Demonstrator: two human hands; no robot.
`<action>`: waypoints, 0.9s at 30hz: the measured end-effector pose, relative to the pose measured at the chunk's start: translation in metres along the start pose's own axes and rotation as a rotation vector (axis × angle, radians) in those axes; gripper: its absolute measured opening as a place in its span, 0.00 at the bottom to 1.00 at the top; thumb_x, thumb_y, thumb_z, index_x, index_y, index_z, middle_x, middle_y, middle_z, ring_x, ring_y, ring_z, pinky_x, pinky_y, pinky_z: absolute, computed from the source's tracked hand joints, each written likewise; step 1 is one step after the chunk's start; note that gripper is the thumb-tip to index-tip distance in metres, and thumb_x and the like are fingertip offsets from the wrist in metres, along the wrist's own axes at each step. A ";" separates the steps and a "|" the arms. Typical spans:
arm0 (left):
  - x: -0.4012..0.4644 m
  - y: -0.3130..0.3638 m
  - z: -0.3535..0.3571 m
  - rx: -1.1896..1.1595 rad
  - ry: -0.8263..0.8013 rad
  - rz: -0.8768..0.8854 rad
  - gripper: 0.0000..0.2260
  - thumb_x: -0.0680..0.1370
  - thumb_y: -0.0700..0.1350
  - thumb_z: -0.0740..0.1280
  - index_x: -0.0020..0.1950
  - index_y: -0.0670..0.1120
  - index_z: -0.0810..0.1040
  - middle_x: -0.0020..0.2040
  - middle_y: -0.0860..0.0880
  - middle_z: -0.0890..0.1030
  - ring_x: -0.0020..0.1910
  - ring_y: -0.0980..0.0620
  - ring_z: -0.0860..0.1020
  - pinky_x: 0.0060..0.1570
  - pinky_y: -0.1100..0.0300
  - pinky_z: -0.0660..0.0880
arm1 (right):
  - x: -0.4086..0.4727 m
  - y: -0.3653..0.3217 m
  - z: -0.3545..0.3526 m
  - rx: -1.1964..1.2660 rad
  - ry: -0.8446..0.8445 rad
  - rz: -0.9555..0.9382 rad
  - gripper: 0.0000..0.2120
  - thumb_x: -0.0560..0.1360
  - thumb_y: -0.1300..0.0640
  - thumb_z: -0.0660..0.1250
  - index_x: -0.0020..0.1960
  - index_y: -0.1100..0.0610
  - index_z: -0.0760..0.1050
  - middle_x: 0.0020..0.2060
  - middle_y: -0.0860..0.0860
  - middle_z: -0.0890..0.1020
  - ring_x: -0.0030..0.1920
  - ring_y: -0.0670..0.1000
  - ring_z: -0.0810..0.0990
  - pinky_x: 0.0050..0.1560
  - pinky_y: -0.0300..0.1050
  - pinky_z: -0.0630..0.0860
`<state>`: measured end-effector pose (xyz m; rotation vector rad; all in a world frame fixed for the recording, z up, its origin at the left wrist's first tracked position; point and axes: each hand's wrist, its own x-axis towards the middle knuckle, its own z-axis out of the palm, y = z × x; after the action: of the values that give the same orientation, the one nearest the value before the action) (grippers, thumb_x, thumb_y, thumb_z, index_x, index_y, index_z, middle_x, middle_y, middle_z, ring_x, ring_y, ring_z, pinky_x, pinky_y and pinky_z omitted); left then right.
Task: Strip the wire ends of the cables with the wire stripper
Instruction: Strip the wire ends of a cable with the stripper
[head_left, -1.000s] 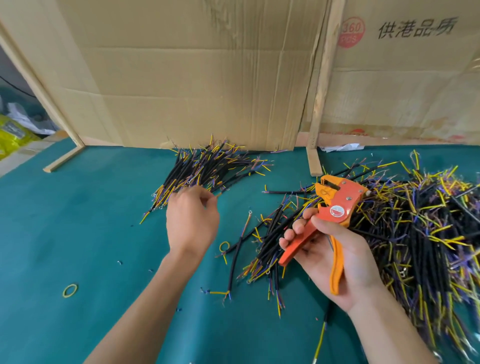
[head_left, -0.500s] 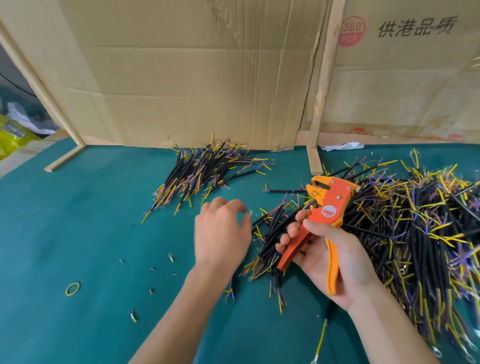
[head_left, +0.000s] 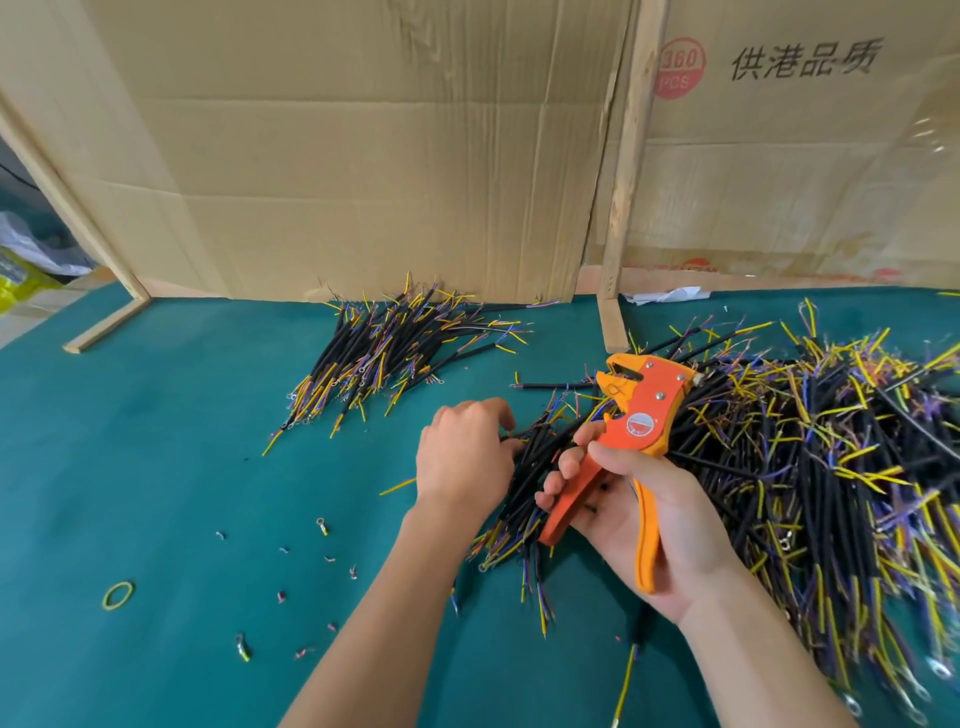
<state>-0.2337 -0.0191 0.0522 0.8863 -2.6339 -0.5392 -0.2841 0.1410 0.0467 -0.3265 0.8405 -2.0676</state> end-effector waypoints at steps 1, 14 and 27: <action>0.000 0.000 0.002 -0.011 0.009 -0.001 0.08 0.77 0.48 0.70 0.55 0.52 0.82 0.51 0.47 0.84 0.56 0.42 0.77 0.55 0.50 0.75 | 0.000 0.000 -0.001 0.000 0.004 -0.002 0.11 0.70 0.62 0.71 0.52 0.61 0.76 0.39 0.60 0.76 0.40 0.61 0.79 0.48 0.58 0.81; -0.018 0.025 -0.008 -0.589 0.442 -0.048 0.06 0.78 0.41 0.69 0.47 0.53 0.82 0.42 0.55 0.82 0.36 0.55 0.81 0.45 0.53 0.78 | -0.001 -0.004 -0.002 -0.069 0.000 0.048 0.19 0.65 0.59 0.76 0.55 0.62 0.78 0.43 0.64 0.80 0.41 0.62 0.81 0.47 0.59 0.81; -0.021 0.007 0.000 -0.893 0.513 -0.087 0.13 0.76 0.34 0.71 0.41 0.52 0.82 0.37 0.50 0.84 0.33 0.50 0.82 0.33 0.68 0.75 | 0.002 -0.004 -0.005 -0.118 -0.082 0.156 0.29 0.66 0.54 0.81 0.63 0.60 0.79 0.60 0.73 0.78 0.44 0.64 0.84 0.47 0.63 0.81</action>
<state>-0.2212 -0.0009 0.0512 0.6993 -1.6267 -1.1846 -0.2899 0.1435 0.0452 -0.3949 0.9114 -1.8525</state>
